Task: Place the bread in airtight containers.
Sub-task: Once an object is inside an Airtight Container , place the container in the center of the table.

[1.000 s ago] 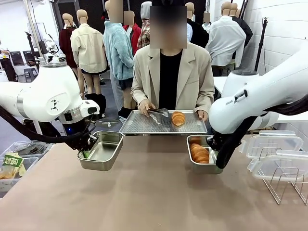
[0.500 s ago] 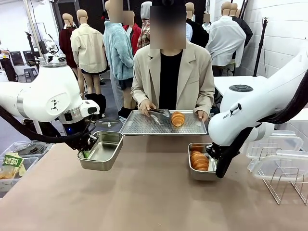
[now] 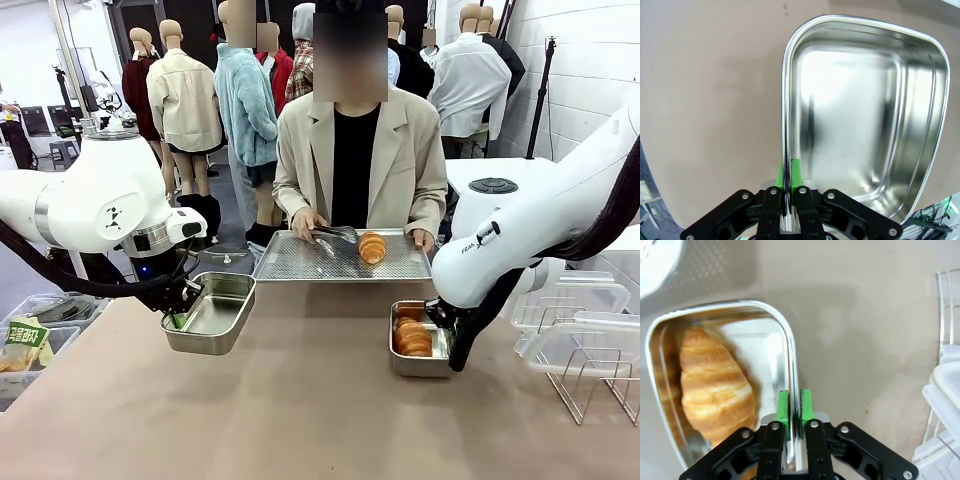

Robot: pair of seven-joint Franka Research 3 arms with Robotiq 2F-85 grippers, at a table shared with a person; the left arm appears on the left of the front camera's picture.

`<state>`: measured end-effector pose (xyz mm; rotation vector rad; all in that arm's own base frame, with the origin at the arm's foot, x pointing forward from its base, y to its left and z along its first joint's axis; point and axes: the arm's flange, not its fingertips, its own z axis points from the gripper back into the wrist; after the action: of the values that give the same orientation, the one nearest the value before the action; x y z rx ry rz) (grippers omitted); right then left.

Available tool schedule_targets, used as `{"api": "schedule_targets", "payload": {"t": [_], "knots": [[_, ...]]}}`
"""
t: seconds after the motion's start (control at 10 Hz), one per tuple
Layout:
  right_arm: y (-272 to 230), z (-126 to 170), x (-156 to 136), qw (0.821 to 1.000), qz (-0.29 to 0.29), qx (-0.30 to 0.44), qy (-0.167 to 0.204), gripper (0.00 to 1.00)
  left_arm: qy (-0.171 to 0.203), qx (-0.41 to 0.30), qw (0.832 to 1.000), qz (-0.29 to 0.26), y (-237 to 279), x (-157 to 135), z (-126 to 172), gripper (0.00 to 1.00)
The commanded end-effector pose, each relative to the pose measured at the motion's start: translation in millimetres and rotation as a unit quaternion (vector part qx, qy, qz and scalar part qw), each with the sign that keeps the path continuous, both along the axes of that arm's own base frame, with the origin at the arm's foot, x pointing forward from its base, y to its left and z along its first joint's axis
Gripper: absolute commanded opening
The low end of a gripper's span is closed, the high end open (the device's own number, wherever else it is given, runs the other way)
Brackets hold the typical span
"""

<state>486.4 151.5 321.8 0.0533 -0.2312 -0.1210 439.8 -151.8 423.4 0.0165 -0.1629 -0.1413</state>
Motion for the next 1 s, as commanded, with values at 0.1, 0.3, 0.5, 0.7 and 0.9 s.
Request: {"api": "schedule_targets", "payload": {"t": [0.1,0.3,0.5,0.7,0.9], "knots": [[3,22,-5,0.999,-0.011,-0.024,-0.029,0.82,-0.006,-0.002,1.000,0.000,2,1,4,0.00],[-7,56,-23,0.998,0.023,-0.022,-0.048,1.00,-0.006,-0.002,1.000,0.000,2,1,4,0.00],[-23,101,-44,0.996,0.064,-0.025,-0.058,1.00,-0.006,-0.002,1.000,0.000,2,1,4,0.00],[-53,152,-60,0.991,0.107,-0.040,-0.072,1.00,-0.006,-0.002,1.000,0.000,2,1,4,0.00],[-90,186,-64,0.986,0.142,-0.063,-0.059,1.00,-0.006,-0.002,1.000,0.000,2,1,4,0.00]]}}
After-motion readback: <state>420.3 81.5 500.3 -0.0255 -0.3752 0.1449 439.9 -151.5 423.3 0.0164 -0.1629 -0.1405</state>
